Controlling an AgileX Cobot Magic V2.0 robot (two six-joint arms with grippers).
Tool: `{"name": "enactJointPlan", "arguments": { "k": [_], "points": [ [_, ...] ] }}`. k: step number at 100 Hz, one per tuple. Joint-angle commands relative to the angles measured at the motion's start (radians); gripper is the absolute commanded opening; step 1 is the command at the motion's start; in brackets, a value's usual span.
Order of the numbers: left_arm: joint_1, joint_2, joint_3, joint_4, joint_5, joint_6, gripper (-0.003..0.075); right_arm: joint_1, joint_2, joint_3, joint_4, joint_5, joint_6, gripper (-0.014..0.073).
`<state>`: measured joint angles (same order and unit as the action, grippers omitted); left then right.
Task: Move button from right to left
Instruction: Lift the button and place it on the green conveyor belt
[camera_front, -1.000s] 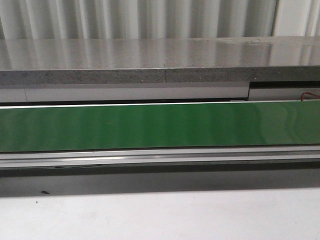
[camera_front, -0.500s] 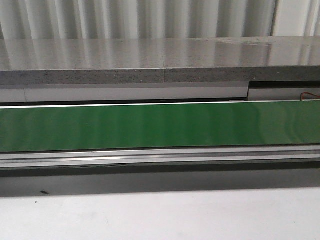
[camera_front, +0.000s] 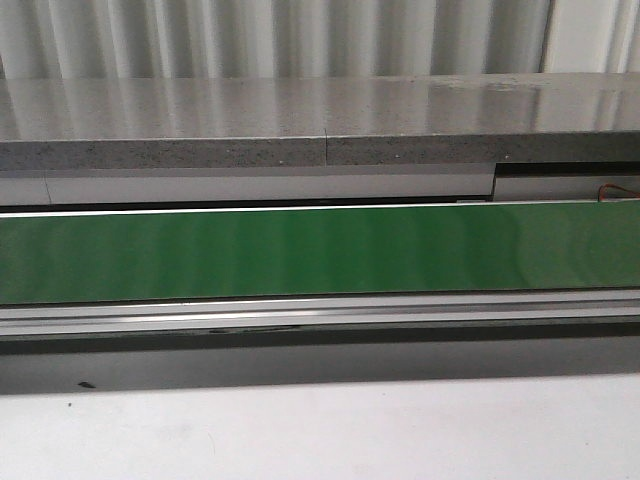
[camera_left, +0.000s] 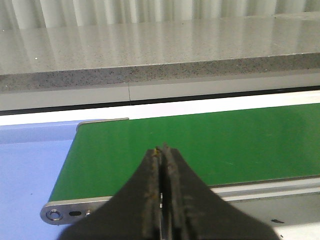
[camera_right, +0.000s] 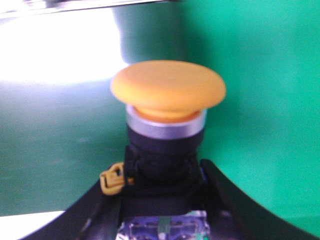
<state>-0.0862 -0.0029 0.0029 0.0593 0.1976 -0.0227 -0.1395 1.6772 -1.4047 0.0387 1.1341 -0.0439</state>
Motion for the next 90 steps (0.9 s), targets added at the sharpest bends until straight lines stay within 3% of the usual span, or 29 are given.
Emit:
{"name": "enactJointPlan", "arguments": {
  "k": [1, 23, 44, 51, 70, 90],
  "points": [
    [0.001, -0.032, 0.04, 0.0, -0.079, -0.007, -0.0021, 0.077, -0.043, -0.026, 0.005, -0.003, 0.054, 0.0216],
    [0.001, -0.032, 0.04, 0.0, -0.079, -0.007, -0.002, 0.243, -0.025, -0.025, 0.005, -0.029, 0.126, 0.0216],
    [0.001, -0.032, 0.04, 0.0, -0.079, -0.007, -0.0021, 0.264, 0.061, -0.025, 0.005, -0.028, 0.155, 0.023],
    [0.001, -0.032, 0.04, 0.0, -0.079, -0.007, -0.002, 0.264, 0.075, -0.025, 0.005, -0.037, 0.158, 0.0289],
    [0.001, -0.032, 0.04, 0.0, -0.079, -0.007, -0.002, 0.264, 0.072, -0.026, 0.009, -0.057, 0.158, 0.058],
    [0.001, -0.032, 0.04, 0.0, -0.079, -0.007, -0.0021, 0.277, 0.038, -0.025, 0.03, -0.068, 0.154, 0.0594]
  ]
}}
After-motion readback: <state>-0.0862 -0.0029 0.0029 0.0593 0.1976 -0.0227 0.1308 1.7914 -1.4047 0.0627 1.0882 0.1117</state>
